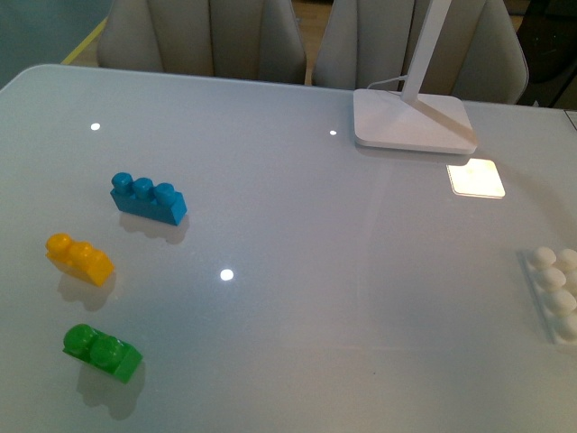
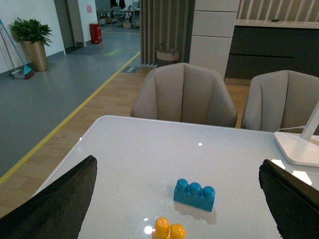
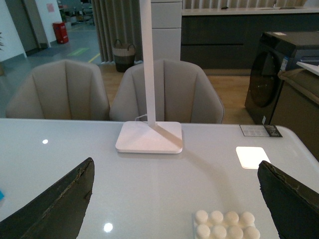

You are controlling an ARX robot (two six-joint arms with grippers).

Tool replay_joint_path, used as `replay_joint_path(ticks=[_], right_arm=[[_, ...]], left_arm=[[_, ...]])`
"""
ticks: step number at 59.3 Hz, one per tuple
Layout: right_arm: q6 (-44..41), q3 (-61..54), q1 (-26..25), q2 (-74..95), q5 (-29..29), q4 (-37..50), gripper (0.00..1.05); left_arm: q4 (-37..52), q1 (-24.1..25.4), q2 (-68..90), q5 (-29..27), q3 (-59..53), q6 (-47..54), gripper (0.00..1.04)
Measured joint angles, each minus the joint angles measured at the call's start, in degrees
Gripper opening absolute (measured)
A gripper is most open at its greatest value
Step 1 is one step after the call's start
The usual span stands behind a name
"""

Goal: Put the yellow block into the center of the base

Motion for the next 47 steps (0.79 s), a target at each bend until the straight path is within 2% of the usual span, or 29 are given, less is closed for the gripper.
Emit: replay_joint_path(ticks=[46,47], right_arm=[[0.0,0.0,0.0,0.0,0.0,0.0,0.96],[0.15,0.17,0.37,0.5,1.51,-0.7,0.96]], left_arm=[[0.0,0.0,0.0,0.0,0.0,0.0,0.97],[0.0,0.0,0.0,0.0,0.0,0.0,0.97]])
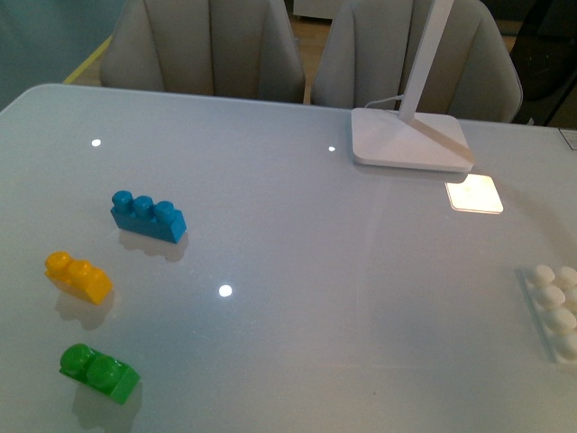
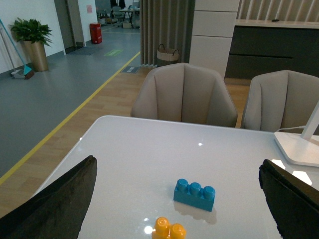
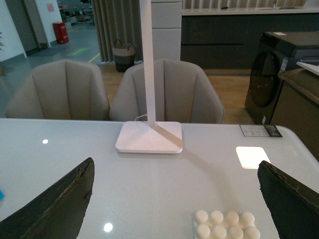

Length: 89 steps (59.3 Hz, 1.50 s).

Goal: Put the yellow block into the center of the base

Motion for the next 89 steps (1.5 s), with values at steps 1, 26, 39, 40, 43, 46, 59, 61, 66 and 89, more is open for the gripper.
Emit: replay_joint_path(ticks=[1,26,39,40,43,46,59,61,66,89], right_arm=[[0.42,0.85,0.72,1.11,3.37,-2.32,0.96],[-10.32,13.99,-24.83,61.33,-10.62,28.09,0.96],[-14.97,18.97,-29.92,92.08,-18.21,42.93,0.96],[-15.1,19.21,-29.94,93.24,-18.29,43.41,0.96],[-15.61,20.55,-29.94,98.88,-18.56,45.79,0.96],[-15.72,22.18,-29.94,103.95,-19.39,47.08,0.96],[-14.47,30.27,-29.94,119.67,-21.53,47.54,0.96],[-13.99,31.45,-29.94,121.17,-21.81,47.45,0.96],[-13.33,33.9,-29.94,124.32,-22.4,46.99,0.96],[-11.8,42.82,-31.12,133.09,-23.82,44.52,0.96]], left_arm=[[0.0,0.0,0.0,0.0,0.0,0.0,0.97],[-0.04,0.0,-0.02,0.0,0.0,0.0,0.97],[-0.04,0.0,-0.02,0.0,0.0,0.0,0.97],[-0.04,0.0,-0.02,0.0,0.0,0.0,0.97],[-0.04,0.0,-0.02,0.0,0.0,0.0,0.97],[-0.04,0.0,-0.02,0.0,0.0,0.0,0.97],[-0.04,0.0,-0.02,0.0,0.0,0.0,0.97],[-0.04,0.0,-0.02,0.0,0.0,0.0,0.97],[-0.04,0.0,-0.02,0.0,0.0,0.0,0.97],[-0.04,0.0,-0.02,0.0,0.0,0.0,0.97]])
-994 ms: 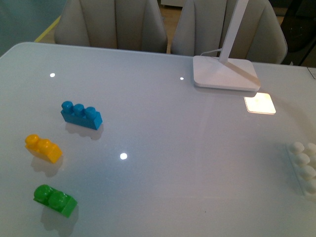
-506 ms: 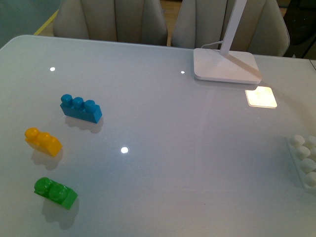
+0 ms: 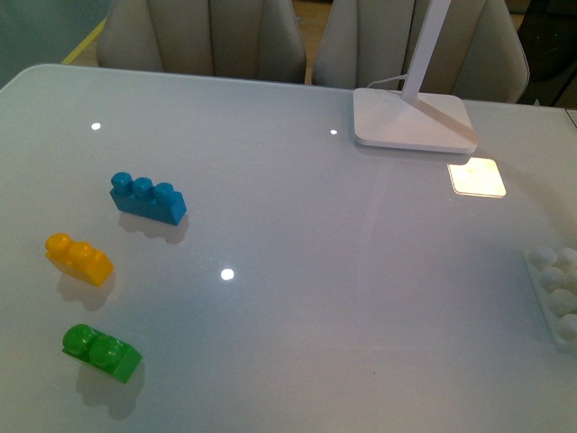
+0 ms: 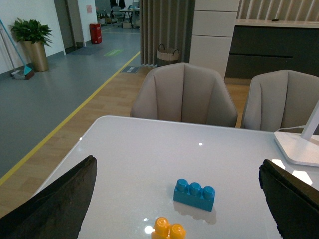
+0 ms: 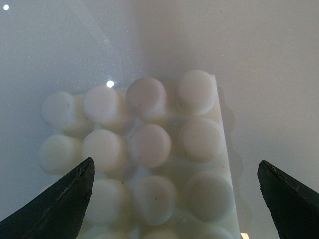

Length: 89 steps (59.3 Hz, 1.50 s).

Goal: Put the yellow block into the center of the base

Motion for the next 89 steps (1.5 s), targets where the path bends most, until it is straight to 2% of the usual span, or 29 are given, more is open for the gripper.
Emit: replay_joint_path(ticks=[22,49,59,66,73,80,89], right_arm=[[-0.55,3.32,0.9,4.48,0.81,-1.11,0.96],[-0.2,2.12,7.39,5.4,1.9,1.01,0.96],[-0.26,1.11,13.46,4.22,3.89,-0.7,0.96],[1.38,1.46,21.0,3.8,6.03,-1.92,0.96],[3.89,2.91,25.97,4.02,7.93,-2.6,0.96],[7.72,7.65,34.34,5.49,10.84,-5.38,0.96],[8.48,13.81,41.4,7.08,11.8,-10.43,0.96]], left_arm=[[0.0,0.0,0.0,0.0,0.0,0.0,0.97],[0.0,0.0,0.0,0.0,0.0,0.0,0.97],[0.0,0.0,0.0,0.0,0.0,0.0,0.97],[0.0,0.0,0.0,0.0,0.0,0.0,0.97],[0.0,0.0,0.0,0.0,0.0,0.0,0.97],[0.0,0.0,0.0,0.0,0.0,-0.02,0.97],[0.0,0.0,0.0,0.0,0.0,0.0,0.97]])
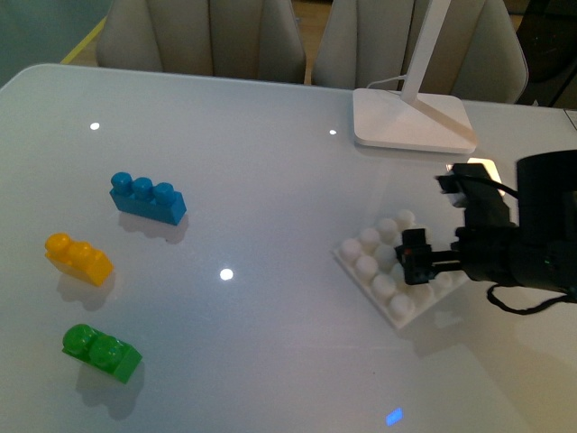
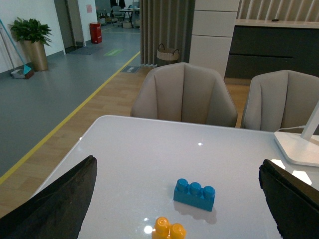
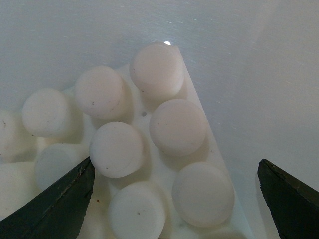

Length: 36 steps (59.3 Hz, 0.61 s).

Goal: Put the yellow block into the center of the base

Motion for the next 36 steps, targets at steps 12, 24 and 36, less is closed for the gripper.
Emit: replay_joint_path(ticks=[12,24,36], right_arm=[[-3.67,7.26,5.2,1.2,-0.74,-8.33,0.96],[-10.91,13.22,8.66,2.29,-4.22,-16.63,0.96],[-17.64,17.99,11.65,3.67,-8.41,-23.21,0.96]], left_arm=[[0.0,0.0,0.0,0.0,0.0,0.0,0.97],[0.0,0.0,0.0,0.0,0.0,0.0,0.97],[0.0,0.0,0.0,0.0,0.0,0.0,0.97]])
